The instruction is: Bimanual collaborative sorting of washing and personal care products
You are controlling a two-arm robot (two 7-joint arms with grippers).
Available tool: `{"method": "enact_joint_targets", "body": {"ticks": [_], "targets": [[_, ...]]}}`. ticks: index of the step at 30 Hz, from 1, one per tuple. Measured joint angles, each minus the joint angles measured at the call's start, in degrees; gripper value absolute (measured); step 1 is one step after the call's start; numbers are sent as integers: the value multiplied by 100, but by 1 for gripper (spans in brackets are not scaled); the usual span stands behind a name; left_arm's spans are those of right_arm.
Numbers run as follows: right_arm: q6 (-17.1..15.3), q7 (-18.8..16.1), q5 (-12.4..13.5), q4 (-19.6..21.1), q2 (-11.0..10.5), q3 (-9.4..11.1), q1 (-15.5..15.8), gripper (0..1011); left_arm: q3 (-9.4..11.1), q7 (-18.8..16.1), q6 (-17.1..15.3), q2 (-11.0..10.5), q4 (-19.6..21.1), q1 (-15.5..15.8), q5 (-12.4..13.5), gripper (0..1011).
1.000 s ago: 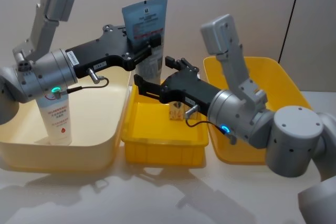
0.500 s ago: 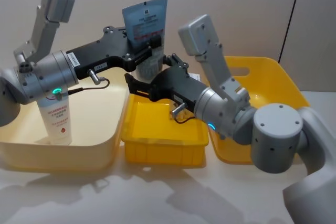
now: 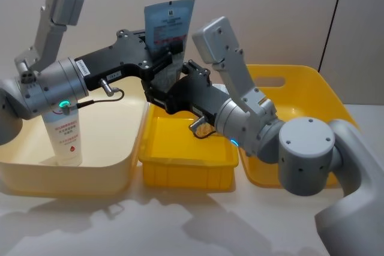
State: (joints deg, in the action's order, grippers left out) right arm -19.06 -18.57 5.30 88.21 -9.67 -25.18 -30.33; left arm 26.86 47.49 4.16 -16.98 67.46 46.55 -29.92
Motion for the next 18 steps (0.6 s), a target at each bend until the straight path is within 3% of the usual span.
{"method": "enact_joint_targets", "body": {"ticks": [3,18], "targets": [[14,12,-23,-11,6,-18,-12,725,1,-5,2,-1,-2,1,-3,294],[45,48,-78,-42,21,-57,-41,632,10,-19,7,-9,-7,3,-12,294]]}}
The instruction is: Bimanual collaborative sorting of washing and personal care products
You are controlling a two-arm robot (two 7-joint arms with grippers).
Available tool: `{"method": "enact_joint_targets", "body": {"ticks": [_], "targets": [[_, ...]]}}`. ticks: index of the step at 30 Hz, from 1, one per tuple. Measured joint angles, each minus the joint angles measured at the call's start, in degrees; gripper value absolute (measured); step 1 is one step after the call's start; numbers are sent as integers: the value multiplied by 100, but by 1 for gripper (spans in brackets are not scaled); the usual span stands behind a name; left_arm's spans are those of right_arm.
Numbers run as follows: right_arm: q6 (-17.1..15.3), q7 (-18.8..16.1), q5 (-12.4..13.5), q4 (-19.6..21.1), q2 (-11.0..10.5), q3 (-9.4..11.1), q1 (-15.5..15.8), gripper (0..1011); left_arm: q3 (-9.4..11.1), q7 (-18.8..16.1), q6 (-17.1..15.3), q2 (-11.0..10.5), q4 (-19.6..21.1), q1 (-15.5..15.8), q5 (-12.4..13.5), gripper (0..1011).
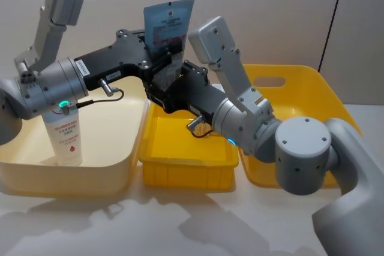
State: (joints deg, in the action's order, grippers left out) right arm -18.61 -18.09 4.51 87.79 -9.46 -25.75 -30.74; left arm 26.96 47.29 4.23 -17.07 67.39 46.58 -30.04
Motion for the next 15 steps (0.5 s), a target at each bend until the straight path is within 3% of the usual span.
{"method": "enact_joint_targets", "body": {"ticks": [15], "targets": [[8,12,-16,-9,7,-11,-9,601,0,-2,0,-2,0,0,-1,295]]}}
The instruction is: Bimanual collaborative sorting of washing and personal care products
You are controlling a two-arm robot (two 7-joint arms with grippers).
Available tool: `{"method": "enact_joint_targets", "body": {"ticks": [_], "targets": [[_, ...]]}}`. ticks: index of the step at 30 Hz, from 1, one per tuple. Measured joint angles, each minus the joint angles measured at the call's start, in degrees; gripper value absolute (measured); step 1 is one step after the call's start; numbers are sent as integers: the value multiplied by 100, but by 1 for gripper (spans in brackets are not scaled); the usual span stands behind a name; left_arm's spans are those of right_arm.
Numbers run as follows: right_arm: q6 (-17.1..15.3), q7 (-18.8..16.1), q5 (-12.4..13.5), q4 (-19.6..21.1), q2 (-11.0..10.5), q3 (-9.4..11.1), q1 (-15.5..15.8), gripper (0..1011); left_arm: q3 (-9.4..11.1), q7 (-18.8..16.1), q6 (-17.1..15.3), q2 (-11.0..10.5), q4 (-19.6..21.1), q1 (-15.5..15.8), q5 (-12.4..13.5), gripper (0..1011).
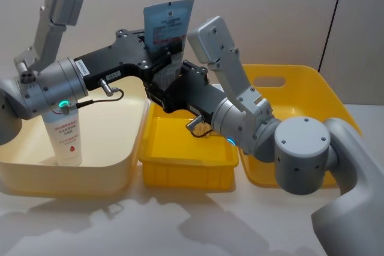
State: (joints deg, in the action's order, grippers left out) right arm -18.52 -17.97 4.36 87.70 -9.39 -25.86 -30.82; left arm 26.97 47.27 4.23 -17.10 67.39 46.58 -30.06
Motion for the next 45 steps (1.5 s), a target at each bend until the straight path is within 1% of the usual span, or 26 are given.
{"method": "enact_joint_targets", "body": {"ticks": [14,16,20,21,22,23,24,25,26,29,30,32,33,35,39,42,45], "targets": [[2,2,-5,-2,0,-4,-1,599,0,1,0,2,0,0,0,294],[2,1,-5,-2,1,-8,-1,599,0,2,0,4,1,0,0,322],[2,0,-6,-3,1,-8,-1,599,0,2,0,4,1,0,-1,449],[2,0,-5,-3,0,-8,-1,599,0,2,0,4,1,0,0,494],[2,0,-6,-3,1,-8,-1,598,0,3,0,4,1,0,0,502],[2,0,-5,-2,0,-7,-1,599,0,2,0,4,1,0,0,549],[2,-1,-5,-3,0,-7,-1,599,0,3,0,4,1,0,-1,571],[2,-1,-6,-2,0,-6,-1,599,0,2,0,4,1,0,-1,630],[1,-3,-6,-2,0,-4,-1,598,0,3,0,4,1,0,-1,630],[-3,-7,-6,-2,1,0,-1,599,0,2,0,4,1,0,-1,751],[-5,-12,-7,-1,0,4,-1,598,1,2,0,4,0,0,0,751],[-8,-17,-13,3,-5,9,-1,599,0,2,0,6,0,0,0,812],[-12,-23,-23,11,-15,16,-2,599,1,2,0,6,0,0,0,866],[-18,-30,-32,27,-30,24,-5,599,1,1,0,6,1,0,0,914],[-51,-62,-61,97,-106,79,-6,598,0,1,0,4,0,0,0,1000],[-73,-74,-74,144,-162,117,0,599,0,1,0,3,0,0,0,1000],[-122,-97,-94,240,-283,210,39,599,0,1,0,2,0,0,0,1000]]}}
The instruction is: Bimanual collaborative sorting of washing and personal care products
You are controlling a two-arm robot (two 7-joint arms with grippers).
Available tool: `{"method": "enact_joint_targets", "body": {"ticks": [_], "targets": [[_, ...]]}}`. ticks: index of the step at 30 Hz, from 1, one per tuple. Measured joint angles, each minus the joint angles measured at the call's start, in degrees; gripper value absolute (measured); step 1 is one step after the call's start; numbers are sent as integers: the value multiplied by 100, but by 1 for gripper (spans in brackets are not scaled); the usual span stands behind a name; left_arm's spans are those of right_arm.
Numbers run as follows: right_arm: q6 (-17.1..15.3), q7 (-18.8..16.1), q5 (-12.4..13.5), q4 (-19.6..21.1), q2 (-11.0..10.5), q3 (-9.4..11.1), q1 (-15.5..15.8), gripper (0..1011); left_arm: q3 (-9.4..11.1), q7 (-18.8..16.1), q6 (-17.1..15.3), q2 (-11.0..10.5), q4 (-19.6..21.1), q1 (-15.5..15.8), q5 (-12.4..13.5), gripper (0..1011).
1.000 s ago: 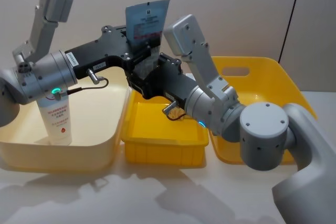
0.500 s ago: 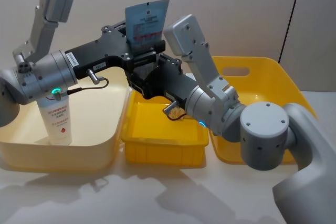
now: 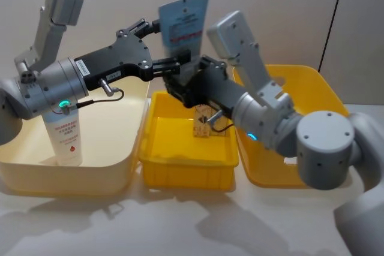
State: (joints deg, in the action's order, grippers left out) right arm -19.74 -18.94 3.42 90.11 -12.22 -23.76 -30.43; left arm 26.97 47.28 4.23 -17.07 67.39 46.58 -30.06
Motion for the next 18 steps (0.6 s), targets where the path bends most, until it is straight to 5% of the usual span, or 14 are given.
{"method": "enact_joint_targets", "body": {"ticks": [18], "targets": [[-291,107,-138,469,-647,712,256,599,0,0,0,0,0,0,0,999]]}}
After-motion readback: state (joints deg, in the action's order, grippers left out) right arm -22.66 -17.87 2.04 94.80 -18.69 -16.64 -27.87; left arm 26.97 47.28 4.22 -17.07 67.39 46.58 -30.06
